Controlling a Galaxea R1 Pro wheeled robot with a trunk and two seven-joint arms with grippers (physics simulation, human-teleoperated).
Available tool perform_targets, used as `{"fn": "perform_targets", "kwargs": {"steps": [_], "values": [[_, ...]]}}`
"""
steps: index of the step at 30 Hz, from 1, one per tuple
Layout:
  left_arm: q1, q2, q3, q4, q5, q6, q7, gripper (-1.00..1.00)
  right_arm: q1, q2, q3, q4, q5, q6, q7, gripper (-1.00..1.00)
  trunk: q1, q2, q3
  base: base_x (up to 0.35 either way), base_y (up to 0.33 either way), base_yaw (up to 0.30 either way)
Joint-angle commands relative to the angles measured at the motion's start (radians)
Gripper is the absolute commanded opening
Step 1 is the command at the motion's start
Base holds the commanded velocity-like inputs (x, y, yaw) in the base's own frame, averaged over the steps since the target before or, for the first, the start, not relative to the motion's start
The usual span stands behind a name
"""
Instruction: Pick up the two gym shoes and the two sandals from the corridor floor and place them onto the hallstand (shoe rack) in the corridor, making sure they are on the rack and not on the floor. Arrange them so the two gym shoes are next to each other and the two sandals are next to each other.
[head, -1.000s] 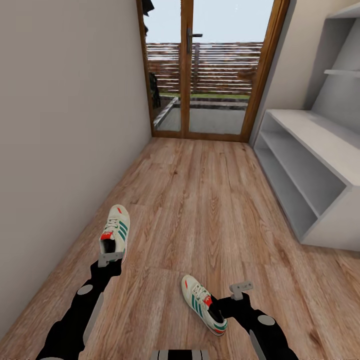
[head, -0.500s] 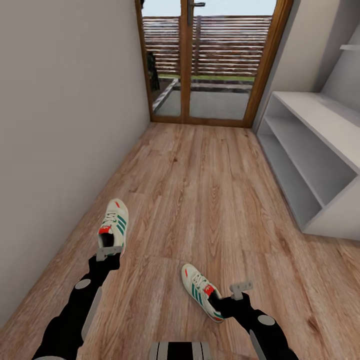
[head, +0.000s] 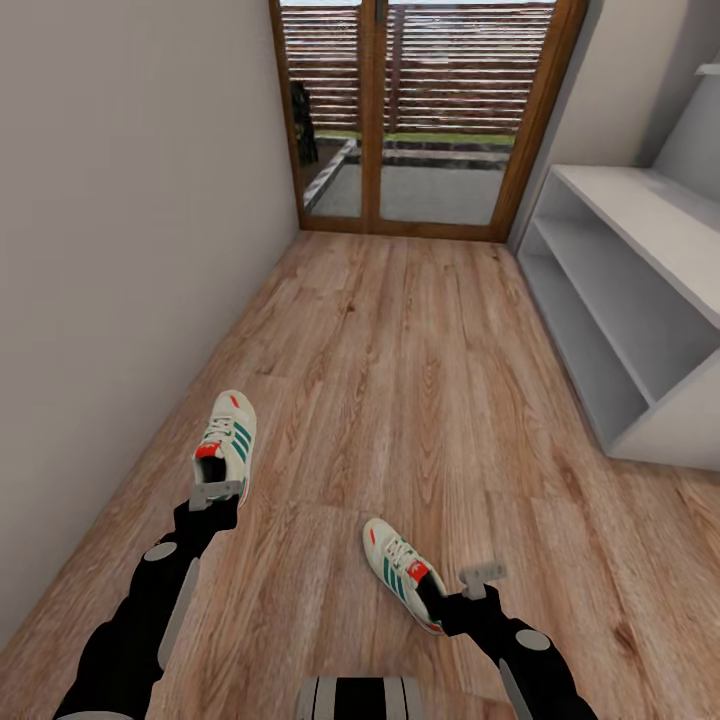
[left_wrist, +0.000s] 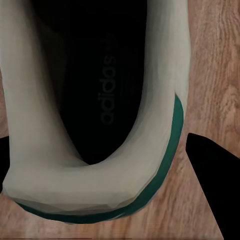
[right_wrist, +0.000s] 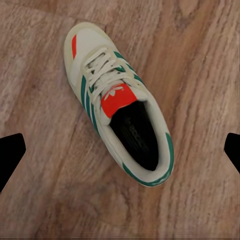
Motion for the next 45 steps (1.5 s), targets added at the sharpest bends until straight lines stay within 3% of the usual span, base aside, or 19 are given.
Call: {"fn": "perform_targets", "kwargs": {"steps": [1, 18, 38, 45], "values": [[0.000, -0.001, 0.001, -0.002, -0.003, 0.006, -0.001, -1.00, 0.000, 0.000, 0.000, -0.002, 0.001, 0.005, 0.003, 1.00, 0.000, -0.001, -0.006, 0.000, 0.000, 0.000], [0.000, -0.001, 0.001, 0.000, -0.003, 0.006, -0.001, -1.00, 0.000, 0.000, 0.000, -0.003, 0.002, 0.005, 0.003, 1.00, 0.008, -0.005, -0.100, 0.000, 0.000, 0.000], [0.000, -0.001, 0.001, 0.000, -0.004, 0.006, 0.000, -1.00, 0.000, -0.002, -0.001, -0.004, 0.002, 0.005, -0.002, 1.00, 0.008, -0.005, -0.116, 0.001, 0.000, 0.000], [0.000, -0.001, 0.001, 0.000, -0.003, 0.006, 0.000, -1.00, 0.000, -0.002, 0.000, -0.004, 0.002, 0.005, -0.002, 1.00, 0.008, -0.005, -0.116, 0.225, 0.000, 0.000]]}}
